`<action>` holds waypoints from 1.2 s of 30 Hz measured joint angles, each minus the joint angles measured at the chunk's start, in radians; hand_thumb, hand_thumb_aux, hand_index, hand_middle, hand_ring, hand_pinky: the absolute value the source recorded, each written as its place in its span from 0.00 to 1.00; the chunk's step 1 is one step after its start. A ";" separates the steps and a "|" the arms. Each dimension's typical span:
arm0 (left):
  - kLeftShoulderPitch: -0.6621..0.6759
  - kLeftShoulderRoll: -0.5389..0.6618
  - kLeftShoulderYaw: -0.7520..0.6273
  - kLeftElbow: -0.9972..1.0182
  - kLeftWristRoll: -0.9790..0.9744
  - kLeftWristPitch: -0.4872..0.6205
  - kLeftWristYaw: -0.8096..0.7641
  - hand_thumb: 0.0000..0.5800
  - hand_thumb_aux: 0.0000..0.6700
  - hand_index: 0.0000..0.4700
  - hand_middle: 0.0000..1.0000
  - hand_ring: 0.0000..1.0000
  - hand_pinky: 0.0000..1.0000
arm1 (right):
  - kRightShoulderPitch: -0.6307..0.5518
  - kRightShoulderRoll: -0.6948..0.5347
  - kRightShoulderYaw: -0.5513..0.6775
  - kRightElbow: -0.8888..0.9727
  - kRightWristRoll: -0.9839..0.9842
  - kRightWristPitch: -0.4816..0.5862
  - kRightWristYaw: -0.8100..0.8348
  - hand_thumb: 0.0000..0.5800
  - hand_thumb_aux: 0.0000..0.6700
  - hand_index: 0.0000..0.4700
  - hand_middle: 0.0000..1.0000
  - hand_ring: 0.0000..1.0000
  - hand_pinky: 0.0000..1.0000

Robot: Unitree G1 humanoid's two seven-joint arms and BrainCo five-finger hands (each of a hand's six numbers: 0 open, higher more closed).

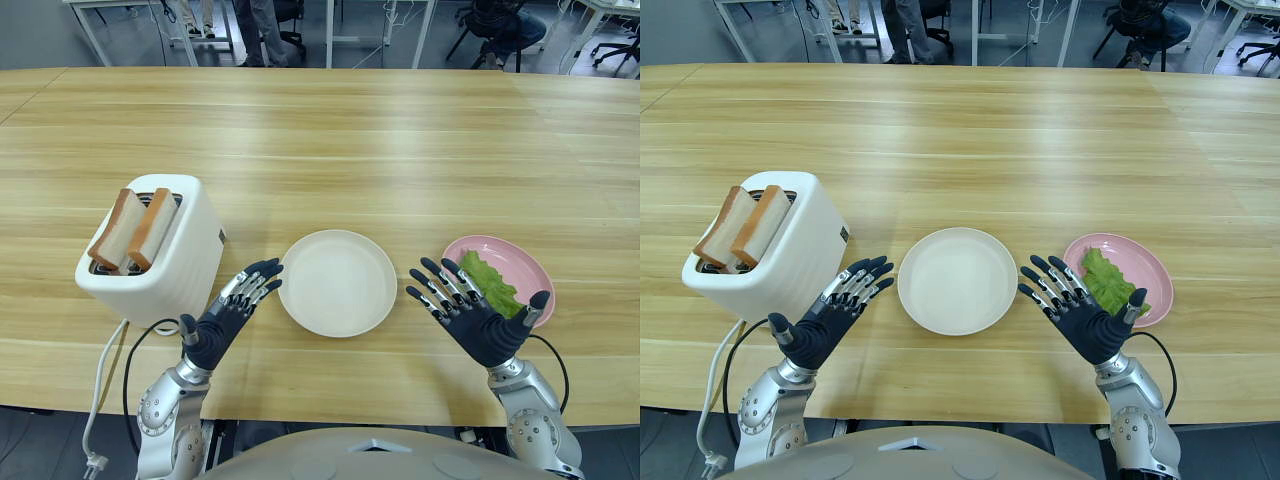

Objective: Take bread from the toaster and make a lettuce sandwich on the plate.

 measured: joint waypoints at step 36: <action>-0.207 0.577 0.505 -0.572 0.871 0.724 0.714 0.00 0.00 0.00 0.00 0.00 0.00 | 0.004 0.030 0.126 -0.227 -0.402 -0.187 -0.340 0.00 0.00 0.00 0.00 0.00 0.00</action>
